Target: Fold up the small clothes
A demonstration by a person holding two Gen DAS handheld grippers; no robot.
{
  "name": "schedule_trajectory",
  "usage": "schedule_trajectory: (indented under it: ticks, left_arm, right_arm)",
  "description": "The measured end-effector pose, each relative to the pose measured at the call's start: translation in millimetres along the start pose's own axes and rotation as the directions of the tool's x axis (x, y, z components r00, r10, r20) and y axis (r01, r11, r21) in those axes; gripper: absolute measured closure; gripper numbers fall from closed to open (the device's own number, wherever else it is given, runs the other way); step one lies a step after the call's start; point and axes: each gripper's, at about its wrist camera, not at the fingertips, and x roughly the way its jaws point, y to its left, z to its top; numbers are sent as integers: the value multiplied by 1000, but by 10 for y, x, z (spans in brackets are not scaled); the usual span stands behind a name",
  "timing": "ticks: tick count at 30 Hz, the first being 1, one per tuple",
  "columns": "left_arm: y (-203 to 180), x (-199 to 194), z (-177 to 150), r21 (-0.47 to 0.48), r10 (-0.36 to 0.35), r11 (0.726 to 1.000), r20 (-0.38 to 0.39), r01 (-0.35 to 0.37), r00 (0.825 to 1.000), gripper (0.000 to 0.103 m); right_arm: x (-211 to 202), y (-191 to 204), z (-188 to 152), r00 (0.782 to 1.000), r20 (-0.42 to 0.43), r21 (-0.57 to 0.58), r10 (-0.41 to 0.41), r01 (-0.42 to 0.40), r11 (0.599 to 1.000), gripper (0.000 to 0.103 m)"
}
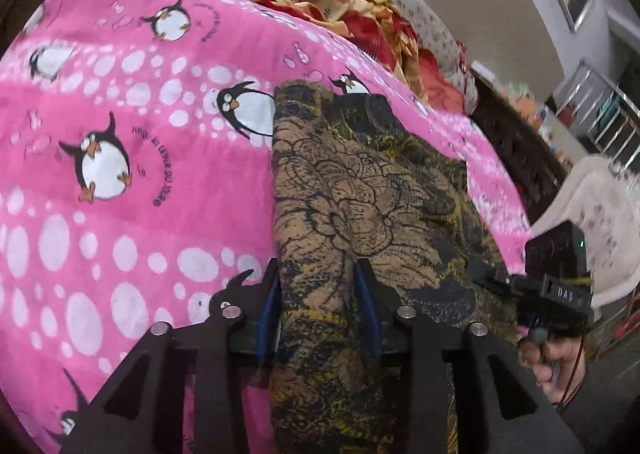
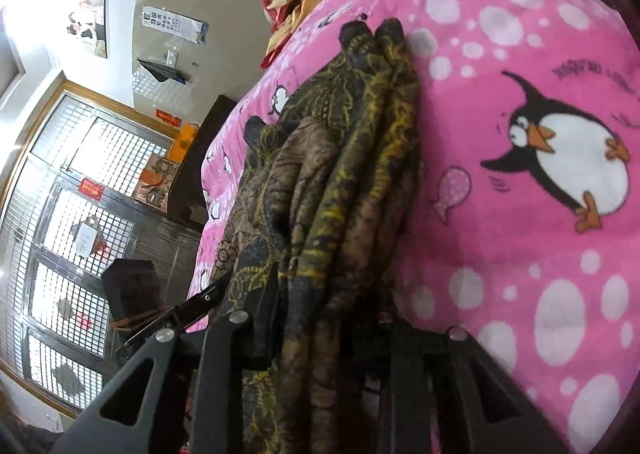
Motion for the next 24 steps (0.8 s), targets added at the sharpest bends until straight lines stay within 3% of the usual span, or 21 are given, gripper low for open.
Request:
schedule_trajectory:
  ticks: [4, 8, 11, 13, 16, 17, 18, 19, 22, 24]
  left_arm:
    - [62, -71, -7, -25, -25, 999, -15, 25, 1000, 81]
    - [65, -383, -32, -10, 49, 999, 32, -49, 998, 78]
    - [-63, -642, -112, 44, 121, 991, 99, -126, 988, 78]
    - [-231, -753, -221, 116, 106, 986, 118, -120, 987, 78]
    - [-528, -743, -409, 224, 73, 970, 106, -95, 992, 84]
    - [-579, -672, -470, 236, 79, 967, 93, -99, 993, 84]
    - [-581, -598, -493, 226, 92, 968, 75, -107, 993, 84]
    - [-558, -522, -513, 209, 102, 972, 51, -110, 994, 84]
    - [-530, -420, -577, 192, 97, 976, 54, -105, 994, 83]
    - [-551, -410, -611, 209, 98, 972, 70, -111, 993, 78]
  right_arm:
    - [-83, 61, -43, 1000, -3, -7, -26, 26, 1000, 65]
    - [-324, 247, -131, 992, 13, -63, -123, 123, 990, 58]
    - [-621, 506, -275, 972, 64, -165, -225, 233, 958, 57]
    - [-760, 707, -369, 948, 120, -251, -294, 315, 915, 57]
    - [-752, 1125, -575, 862, 262, -410, -434, 506, 759, 58]
    - [-657, 1229, -632, 864, 248, -467, -438, 503, 727, 58]
    - [-598, 1269, -661, 874, 221, -493, -432, 482, 724, 59]
    - [-499, 1267, -671, 881, 177, -503, -439, 464, 729, 66]
    - [-229, 1074, -745, 839, 79, -504, -538, 499, 705, 74]
    - [-260, 964, -777, 861, 110, -476, -496, 484, 734, 74]
